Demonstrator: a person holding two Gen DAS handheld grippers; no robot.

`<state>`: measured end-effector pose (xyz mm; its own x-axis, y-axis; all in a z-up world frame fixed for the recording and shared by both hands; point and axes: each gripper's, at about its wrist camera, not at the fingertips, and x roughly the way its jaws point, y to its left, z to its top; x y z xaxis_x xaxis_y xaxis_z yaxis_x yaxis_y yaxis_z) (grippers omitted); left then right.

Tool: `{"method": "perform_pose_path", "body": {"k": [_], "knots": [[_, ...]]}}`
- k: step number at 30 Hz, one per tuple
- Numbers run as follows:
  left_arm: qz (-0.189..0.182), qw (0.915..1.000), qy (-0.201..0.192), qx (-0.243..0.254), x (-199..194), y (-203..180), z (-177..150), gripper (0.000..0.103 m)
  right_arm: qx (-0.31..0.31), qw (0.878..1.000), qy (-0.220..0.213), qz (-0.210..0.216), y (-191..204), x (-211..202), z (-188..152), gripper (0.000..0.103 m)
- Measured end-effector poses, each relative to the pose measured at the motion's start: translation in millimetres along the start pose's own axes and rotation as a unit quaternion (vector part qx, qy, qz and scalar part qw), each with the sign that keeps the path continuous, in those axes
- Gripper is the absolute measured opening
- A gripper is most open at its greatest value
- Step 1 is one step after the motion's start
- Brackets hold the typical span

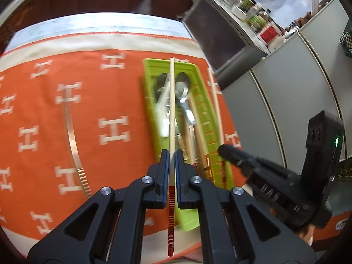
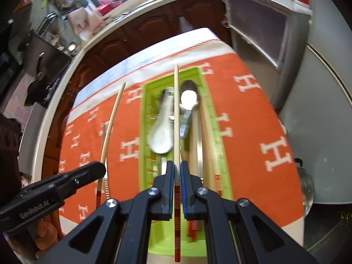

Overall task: Organize utensils
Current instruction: 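Carry both chopsticks into the green tray and open both tools, then move both open tools back over the last two chopsticks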

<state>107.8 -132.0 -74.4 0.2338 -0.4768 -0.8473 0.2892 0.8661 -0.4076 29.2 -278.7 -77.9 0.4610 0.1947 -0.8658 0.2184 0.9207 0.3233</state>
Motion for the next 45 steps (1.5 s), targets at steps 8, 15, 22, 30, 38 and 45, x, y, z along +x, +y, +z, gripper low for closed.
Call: {"method": "perform_pose_path", "body": {"k": [8, 15, 22, 30, 38, 45], "knots": [[-0.012, 0.9992, 0.028, -0.025, 52, -23, 6, 0.003, -0.004, 1.000, 0.014, -0.014, -17, 13, -1, 0.006], [-0.001, 0.9987, 0.033, -0.040, 75, -16, 4, 0.003, -0.018, 0.999, 0.023, -0.031, -14, 26, 3, 0.006], [0.026, 0.9984, 0.033, -0.038, 80, -10, -2, 0.003, -0.020, 0.999, 0.030, -0.032, -14, 30, 1, 0.006], [0.030, 0.9983, 0.042, -0.027, 72, -9, -12, 0.004, -0.027, 0.999, 0.014, -0.030, -11, 18, -3, 0.006], [0.042, 0.9989, 0.023, 0.005, 38, -10, -24, 0.004, -0.036, 0.999, 0.013, -0.024, -4, 12, -10, 0.006], [0.054, 0.9984, 0.015, 0.007, 11, 14, -35, 0.004, -0.050, 0.998, 0.021, -0.012, 11, 10, -21, 0.006]]}}
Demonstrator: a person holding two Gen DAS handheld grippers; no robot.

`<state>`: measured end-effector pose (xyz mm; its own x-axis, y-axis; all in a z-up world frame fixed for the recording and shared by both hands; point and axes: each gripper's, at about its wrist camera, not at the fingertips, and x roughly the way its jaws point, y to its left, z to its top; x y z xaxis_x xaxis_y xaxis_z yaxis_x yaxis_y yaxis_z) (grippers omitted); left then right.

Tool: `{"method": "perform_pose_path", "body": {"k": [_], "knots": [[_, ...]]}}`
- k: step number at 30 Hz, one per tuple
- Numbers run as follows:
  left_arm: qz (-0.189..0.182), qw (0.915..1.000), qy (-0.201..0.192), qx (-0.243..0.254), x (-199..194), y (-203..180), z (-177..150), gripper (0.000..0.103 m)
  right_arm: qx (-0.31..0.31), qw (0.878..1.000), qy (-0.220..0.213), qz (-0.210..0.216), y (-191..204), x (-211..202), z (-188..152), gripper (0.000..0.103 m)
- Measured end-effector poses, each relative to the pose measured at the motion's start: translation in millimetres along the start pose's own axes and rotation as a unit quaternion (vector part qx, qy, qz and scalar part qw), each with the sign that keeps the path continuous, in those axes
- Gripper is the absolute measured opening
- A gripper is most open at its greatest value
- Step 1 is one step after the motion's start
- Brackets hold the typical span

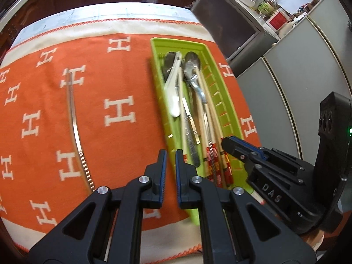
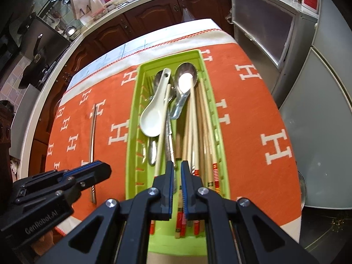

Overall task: Organize utensils
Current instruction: 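Move both open tools back over the last two chopsticks, then grasp the brown wooden chopstick with the left tool while the right tool grasps the metal chopstick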

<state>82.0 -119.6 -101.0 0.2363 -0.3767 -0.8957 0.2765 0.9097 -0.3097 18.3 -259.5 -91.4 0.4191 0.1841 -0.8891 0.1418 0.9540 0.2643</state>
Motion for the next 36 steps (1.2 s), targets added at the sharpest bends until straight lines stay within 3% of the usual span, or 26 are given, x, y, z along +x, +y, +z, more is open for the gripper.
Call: {"method": "perform_pose_path", "body": {"k": [13, 27, 36], "knots": [[0.048, 0.9982, -0.022, -0.028, -27, 61, -15, 0.004, -0.029, 1.000, 0.006, 0.002, 29, 0, -5, 0.006], [0.053, 0.9974, -0.025, -0.041, -24, 91, -18, 0.004, -0.051, 0.999, 0.008, 0.014, 60, 2, -3, 0.006], [0.055, 0.9962, -0.015, -0.066, 0, 118, -15, 0.004, -0.067, 0.997, 0.015, 0.022, 77, 12, -5, 0.006]]}}
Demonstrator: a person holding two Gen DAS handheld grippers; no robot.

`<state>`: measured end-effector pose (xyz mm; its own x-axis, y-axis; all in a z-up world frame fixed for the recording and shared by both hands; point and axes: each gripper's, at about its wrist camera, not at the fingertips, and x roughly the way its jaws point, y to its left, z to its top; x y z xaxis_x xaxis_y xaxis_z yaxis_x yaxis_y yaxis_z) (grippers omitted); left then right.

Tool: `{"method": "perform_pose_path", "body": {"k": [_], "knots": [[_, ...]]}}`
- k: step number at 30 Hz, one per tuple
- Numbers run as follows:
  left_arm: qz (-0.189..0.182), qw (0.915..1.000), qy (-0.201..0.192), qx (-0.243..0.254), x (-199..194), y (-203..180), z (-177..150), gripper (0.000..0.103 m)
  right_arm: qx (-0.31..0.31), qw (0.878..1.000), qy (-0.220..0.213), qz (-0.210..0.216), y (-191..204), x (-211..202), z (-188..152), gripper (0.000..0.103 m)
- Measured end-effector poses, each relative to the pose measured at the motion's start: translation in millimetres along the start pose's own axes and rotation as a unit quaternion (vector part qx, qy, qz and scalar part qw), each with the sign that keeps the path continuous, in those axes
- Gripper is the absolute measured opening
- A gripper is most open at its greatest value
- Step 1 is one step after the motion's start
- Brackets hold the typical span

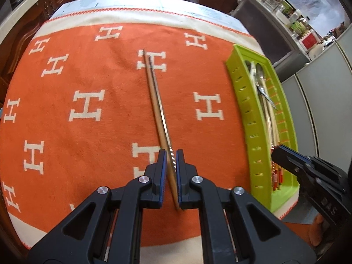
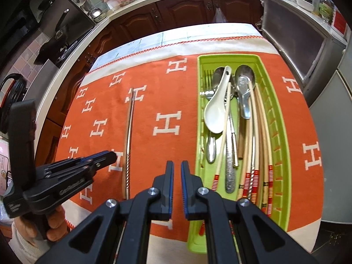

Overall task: Organize utensils
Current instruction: 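Grasp the brown wooden chopstick with the left tool while the right tool grasps the metal chopstick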

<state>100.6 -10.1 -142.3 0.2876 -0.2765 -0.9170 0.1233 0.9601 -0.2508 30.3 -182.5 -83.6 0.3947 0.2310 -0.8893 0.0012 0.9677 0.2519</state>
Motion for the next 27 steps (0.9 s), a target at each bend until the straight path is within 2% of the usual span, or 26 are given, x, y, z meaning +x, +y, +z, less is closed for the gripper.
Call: {"method": "perform_pose_path", "body": {"k": [5, 12, 15, 21, 27], "knots": [[0.026, 0.9996, 0.011, -0.002, 23, 5, 6, 0.004, -0.007, 1.000, 0.004, 0.003, 6, 5, 0, 0.006], [0.064, 0.9977, -0.011, 0.020, 30, -2, 12, 0.010, -0.009, 1.000, 0.008, 0.005, 7, 9, 0, 0.006], [0.079, 0.9963, -0.017, 0.028, 33, -5, 14, 0.022, -0.009, 1.000, 0.011, 0.007, 7, 12, 0, 0.006], [0.086, 0.9956, -0.010, 0.035, 39, -7, 15, 0.027, -0.007, 1.000, 0.013, 0.009, 7, 16, 0, 0.006], [0.092, 0.9945, -0.021, 0.044, 40, -8, 15, 0.026, -0.005, 1.000, 0.011, 0.011, 6, 17, 0, 0.006]]}}
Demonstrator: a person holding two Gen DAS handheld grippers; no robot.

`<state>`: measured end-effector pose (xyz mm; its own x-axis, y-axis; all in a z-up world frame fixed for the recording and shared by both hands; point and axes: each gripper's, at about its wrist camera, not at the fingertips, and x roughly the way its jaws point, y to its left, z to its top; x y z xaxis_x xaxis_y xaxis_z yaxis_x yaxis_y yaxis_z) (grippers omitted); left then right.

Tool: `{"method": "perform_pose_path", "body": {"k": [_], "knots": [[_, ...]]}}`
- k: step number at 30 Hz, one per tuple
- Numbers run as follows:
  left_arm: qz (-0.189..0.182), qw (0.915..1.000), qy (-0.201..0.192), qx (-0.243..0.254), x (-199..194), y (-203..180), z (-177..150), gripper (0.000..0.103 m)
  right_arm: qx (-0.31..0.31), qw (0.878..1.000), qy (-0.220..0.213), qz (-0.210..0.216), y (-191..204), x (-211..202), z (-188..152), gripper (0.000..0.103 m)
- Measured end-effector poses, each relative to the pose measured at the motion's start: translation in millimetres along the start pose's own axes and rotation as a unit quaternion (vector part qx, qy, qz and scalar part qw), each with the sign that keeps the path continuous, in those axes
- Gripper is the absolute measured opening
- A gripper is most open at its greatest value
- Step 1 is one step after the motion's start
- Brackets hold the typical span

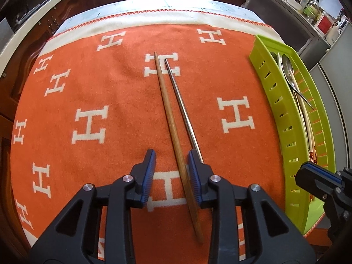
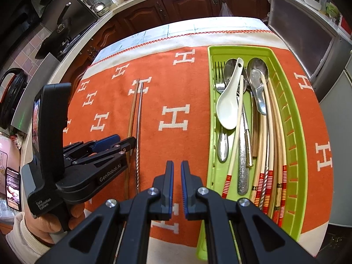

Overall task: Organize utensils
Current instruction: 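Grasp the brown wooden chopstick with the left tool while the right tool grasps the metal chopstick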

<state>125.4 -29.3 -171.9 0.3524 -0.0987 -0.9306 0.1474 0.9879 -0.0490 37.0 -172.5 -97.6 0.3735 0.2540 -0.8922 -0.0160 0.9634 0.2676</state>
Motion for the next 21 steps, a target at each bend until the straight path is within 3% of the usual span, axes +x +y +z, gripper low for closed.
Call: {"method": "perform_pose_path", "body": {"k": [4, 11, 21], "knots": [[0.003, 1.0000, -0.007, -0.005, -3, 4, -3, 0.004, 0.001, 1.000, 0.003, 0.002, 0, 2, 0, 0.006], [-0.034, 0.9989, -0.002, -0.031, -15, 20, -9, 0.004, -0.009, 1.000, 0.003, 0.006, 10, 5, 2, 0.006], [-0.054, 0.9959, -0.046, -0.056, -65, 49, -18, 0.004, -0.030, 0.999, 0.014, 0.032, 43, 26, 11, 0.006]]}}
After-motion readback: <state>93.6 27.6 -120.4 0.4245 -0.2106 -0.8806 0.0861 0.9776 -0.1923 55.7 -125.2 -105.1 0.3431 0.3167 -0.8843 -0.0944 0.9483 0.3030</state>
